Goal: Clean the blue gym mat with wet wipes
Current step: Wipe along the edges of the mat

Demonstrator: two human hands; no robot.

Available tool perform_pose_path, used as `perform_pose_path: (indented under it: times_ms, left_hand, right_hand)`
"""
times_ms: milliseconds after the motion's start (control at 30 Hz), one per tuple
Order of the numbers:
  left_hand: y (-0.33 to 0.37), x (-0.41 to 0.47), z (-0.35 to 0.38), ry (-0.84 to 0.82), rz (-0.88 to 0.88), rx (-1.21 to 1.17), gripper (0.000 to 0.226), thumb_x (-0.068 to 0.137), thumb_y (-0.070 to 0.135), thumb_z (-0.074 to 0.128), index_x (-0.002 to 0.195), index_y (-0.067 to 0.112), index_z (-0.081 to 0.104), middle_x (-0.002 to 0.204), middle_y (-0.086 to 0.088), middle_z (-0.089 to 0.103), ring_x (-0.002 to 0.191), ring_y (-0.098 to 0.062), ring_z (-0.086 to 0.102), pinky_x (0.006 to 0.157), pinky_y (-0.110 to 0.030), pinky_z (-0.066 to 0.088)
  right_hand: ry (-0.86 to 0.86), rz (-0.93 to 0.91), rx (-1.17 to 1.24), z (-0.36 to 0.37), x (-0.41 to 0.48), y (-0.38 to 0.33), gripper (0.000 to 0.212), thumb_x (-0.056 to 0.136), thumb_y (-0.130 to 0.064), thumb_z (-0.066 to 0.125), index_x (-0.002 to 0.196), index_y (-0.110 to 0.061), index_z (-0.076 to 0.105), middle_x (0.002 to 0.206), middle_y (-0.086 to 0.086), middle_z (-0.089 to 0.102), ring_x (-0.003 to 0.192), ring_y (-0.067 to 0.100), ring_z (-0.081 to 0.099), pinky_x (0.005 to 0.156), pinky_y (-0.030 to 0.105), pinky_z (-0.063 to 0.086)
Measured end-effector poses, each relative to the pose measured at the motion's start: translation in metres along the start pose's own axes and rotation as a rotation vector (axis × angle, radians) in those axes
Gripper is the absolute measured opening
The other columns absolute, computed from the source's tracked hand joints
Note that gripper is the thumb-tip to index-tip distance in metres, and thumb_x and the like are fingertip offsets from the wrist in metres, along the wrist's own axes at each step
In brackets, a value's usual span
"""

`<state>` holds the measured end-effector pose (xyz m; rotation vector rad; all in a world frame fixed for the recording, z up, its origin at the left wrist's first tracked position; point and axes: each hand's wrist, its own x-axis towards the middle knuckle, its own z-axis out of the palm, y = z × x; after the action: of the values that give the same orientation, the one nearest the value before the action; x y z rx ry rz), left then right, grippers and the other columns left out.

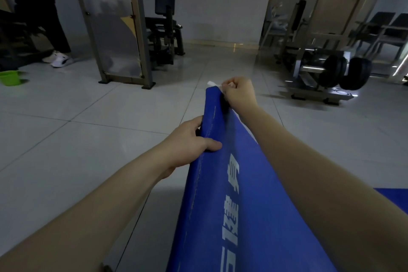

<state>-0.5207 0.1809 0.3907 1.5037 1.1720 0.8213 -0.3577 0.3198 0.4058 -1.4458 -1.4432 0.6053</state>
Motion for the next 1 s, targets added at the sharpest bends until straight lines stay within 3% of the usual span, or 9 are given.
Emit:
perform_pose_path:
  times_ms: [100, 200, 300, 433, 567, 700, 800, 900, 1000]
  left_hand:
    - [-0.004, 0.001, 0.0, 0.046, -0.014, -0.036, 0.04, 0.087, 0.014, 0.074, 0.122, 0.032, 0.063, 0.102, 0.009, 0.076, 0.085, -0.01, 0.075, 0.074, -0.03, 0.061]
    - [-0.008, 0.001, -0.005, 0.083, -0.018, -0.021, 0.034, 0.087, 0.017, 0.074, 0.114, 0.035, 0.066, 0.096, 0.012, 0.075, 0.08, -0.007, 0.074, 0.069, -0.026, 0.056]
    - [-0.008, 0.001, -0.008, 0.069, -0.005, 0.013, 0.031, 0.086, 0.019, 0.074, 0.11, 0.037, 0.067, 0.093, 0.015, 0.075, 0.08, -0.006, 0.074, 0.065, -0.022, 0.055]
    - [-0.009, -0.001, -0.01, 0.094, -0.044, -0.019, 0.036, 0.086, 0.018, 0.077, 0.115, 0.036, 0.066, 0.095, 0.013, 0.076, 0.081, -0.007, 0.075, 0.062, -0.021, 0.057]
    - [-0.013, 0.003, -0.009, 0.101, -0.087, -0.019, 0.038, 0.087, 0.019, 0.077, 0.119, 0.034, 0.064, 0.1, 0.009, 0.075, 0.078, -0.008, 0.075, 0.057, -0.023, 0.057]
    - [-0.012, 0.006, -0.009, 0.095, -0.095, -0.013, 0.044, 0.086, 0.018, 0.076, 0.125, 0.032, 0.063, 0.101, 0.007, 0.075, 0.075, -0.008, 0.075, 0.052, -0.02, 0.055]
    - [-0.013, 0.006, -0.012, 0.099, -0.097, 0.006, 0.04, 0.086, 0.018, 0.075, 0.122, 0.032, 0.064, 0.1, 0.006, 0.076, 0.075, -0.009, 0.075, 0.052, -0.022, 0.055]
    - [-0.013, 0.004, -0.013, 0.083, -0.056, 0.014, 0.035, 0.085, 0.019, 0.076, 0.115, 0.033, 0.065, 0.1, 0.008, 0.075, 0.076, -0.007, 0.074, 0.054, -0.021, 0.056]
    - [-0.013, 0.003, -0.013, 0.088, -0.038, 0.003, 0.037, 0.085, 0.019, 0.077, 0.116, 0.035, 0.065, 0.102, 0.008, 0.073, 0.077, -0.006, 0.074, 0.055, -0.022, 0.057]
  right_hand:
    - [-0.107, 0.098, 0.141, 0.001, -0.026, -0.005, 0.016, 0.098, -0.006, 0.051, 0.091, -0.001, 0.064, 0.066, 0.005, 0.061, 0.059, 0.015, 0.057, 0.053, 0.028, 0.047]
    - [-0.202, -0.127, 0.237, 0.004, -0.069, -0.006, 0.014, 0.097, -0.008, 0.056, 0.084, -0.009, 0.062, 0.058, -0.005, 0.062, 0.05, 0.005, 0.056, 0.048, 0.023, 0.046]
    - [-0.17, -0.304, 0.166, 0.001, -0.086, 0.006, 0.011, 0.096, -0.013, 0.056, 0.088, -0.016, 0.063, 0.065, -0.007, 0.064, 0.06, 0.01, 0.06, 0.055, 0.029, 0.05]
    - [-0.139, 0.029, -0.102, -0.005, -0.075, 0.043, 0.014, 0.101, -0.01, 0.048, 0.1, -0.002, 0.061, 0.077, 0.008, 0.061, 0.071, 0.024, 0.058, 0.062, 0.032, 0.044]
    - [-0.246, 0.232, 0.128, -0.009, -0.07, 0.032, 0.021, 0.098, -0.014, 0.059, 0.08, -0.004, 0.058, 0.055, 0.006, 0.053, 0.051, 0.019, 0.051, 0.047, 0.027, 0.043]
    - [-0.328, 0.098, 0.342, -0.014, -0.07, -0.006, 0.009, 0.091, -0.001, 0.063, 0.091, 0.006, 0.067, 0.065, 0.016, 0.056, 0.059, 0.022, 0.056, 0.058, 0.031, 0.052]
    - [-0.441, -0.069, 0.278, -0.013, -0.078, -0.01, 0.014, 0.093, -0.001, 0.064, 0.104, -0.004, 0.072, 0.076, 0.013, 0.067, 0.067, 0.017, 0.063, 0.066, 0.023, 0.053]
    - [-0.275, -0.23, 0.158, -0.007, -0.08, 0.008, 0.005, 0.095, -0.013, 0.067, 0.095, -0.015, 0.072, 0.071, 0.0, 0.068, 0.061, 0.009, 0.063, 0.059, 0.022, 0.052]
    - [-0.103, -0.051, 0.035, -0.004, -0.068, 0.047, 0.021, 0.099, -0.018, 0.063, 0.083, -0.005, 0.062, 0.069, 0.007, 0.06, 0.064, 0.02, 0.058, 0.062, 0.038, 0.051]
